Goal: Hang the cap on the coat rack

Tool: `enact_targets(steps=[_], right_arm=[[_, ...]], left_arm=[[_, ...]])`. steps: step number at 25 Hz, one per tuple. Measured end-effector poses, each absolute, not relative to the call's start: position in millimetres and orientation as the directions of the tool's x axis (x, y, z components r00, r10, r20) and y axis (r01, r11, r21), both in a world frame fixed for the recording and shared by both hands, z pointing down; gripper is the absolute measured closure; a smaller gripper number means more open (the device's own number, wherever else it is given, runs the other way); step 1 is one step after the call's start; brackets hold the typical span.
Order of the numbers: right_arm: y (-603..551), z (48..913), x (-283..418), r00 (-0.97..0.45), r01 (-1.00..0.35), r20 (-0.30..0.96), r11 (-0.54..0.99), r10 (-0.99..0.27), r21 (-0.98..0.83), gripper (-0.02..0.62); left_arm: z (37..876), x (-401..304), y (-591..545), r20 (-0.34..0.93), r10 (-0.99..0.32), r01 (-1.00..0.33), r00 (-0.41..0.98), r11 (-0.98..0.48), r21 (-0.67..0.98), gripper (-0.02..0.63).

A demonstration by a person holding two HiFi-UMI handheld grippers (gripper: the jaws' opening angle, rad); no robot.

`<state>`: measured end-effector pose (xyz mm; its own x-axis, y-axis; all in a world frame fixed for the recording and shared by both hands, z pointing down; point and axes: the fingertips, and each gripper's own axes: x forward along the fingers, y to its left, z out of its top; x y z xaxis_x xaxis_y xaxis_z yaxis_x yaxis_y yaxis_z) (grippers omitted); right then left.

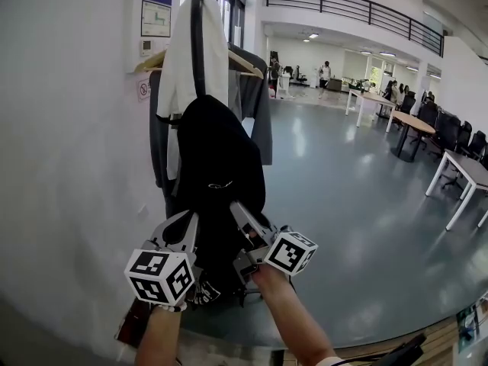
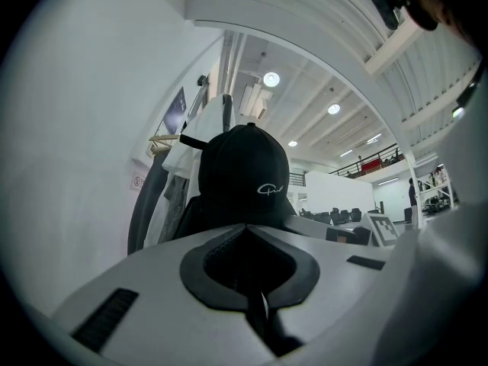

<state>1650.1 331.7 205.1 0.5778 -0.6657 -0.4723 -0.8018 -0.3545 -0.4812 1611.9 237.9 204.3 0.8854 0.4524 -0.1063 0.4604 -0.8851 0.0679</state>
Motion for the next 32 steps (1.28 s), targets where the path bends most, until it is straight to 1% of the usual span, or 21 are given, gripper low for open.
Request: enact_targets(steps=[2, 6, 14, 21, 28, 30, 31, 32], right_arm=[[334, 210, 1651, 0.586, -0.795, -0.460, -0.362, -0.667, -0.488, 0.451], [336, 223, 1656, 0.615, -0.769, -0.408, -0.399, -0.674, -0.499, 0.405], [348, 237, 1650, 0.617, -0.754, -0.396, -0.369, -0.680, -0.543, 0.405], [368, 255, 1638, 0.652, -0.719, -0.364, -0.390, -0.665, -0.575, 0.405], [389, 261, 1612, 0.663, -0.719, -0.341, -0.441, -0.667, -0.537, 0.405], [393, 269, 1605, 0.666, -0.717, -0.326, -0.454, -0.671, -0.530, 0.407], [395, 273, 1602, 0.669, -0.713, -0.317, -0.461, -0.672, -0.529, 0.418], [397, 279, 1600, 0.673, -0.709, -0.310, -0.466, -0.672, -0.530, 0.473]], left_arm=[[206, 1610, 244, -0.103, 0.460, 0.467, 0.882, -0.882, 0.066, 0.601], [209, 1608, 250, -0.098, 0.464, 0.472, 0.880, -0.879, 0.068, 0.602], [221, 1597, 258, -0.082, 0.449, 0.455, 0.890, -0.886, 0.085, 0.601], [225, 1583, 262, -0.079, 0.423, 0.430, 0.902, -0.898, 0.092, 0.601], [247, 1571, 273, -0.051, 0.405, 0.408, 0.913, -0.905, 0.118, 0.601], [256, 1566, 276, -0.041, 0.401, 0.403, 0.915, -0.906, 0.130, 0.602], [261, 1563, 277, -0.038, 0.399, 0.400, 0.916, -0.907, 0.135, 0.602], [265, 1561, 278, -0.033, 0.395, 0.395, 0.918, -0.908, 0.140, 0.602]])
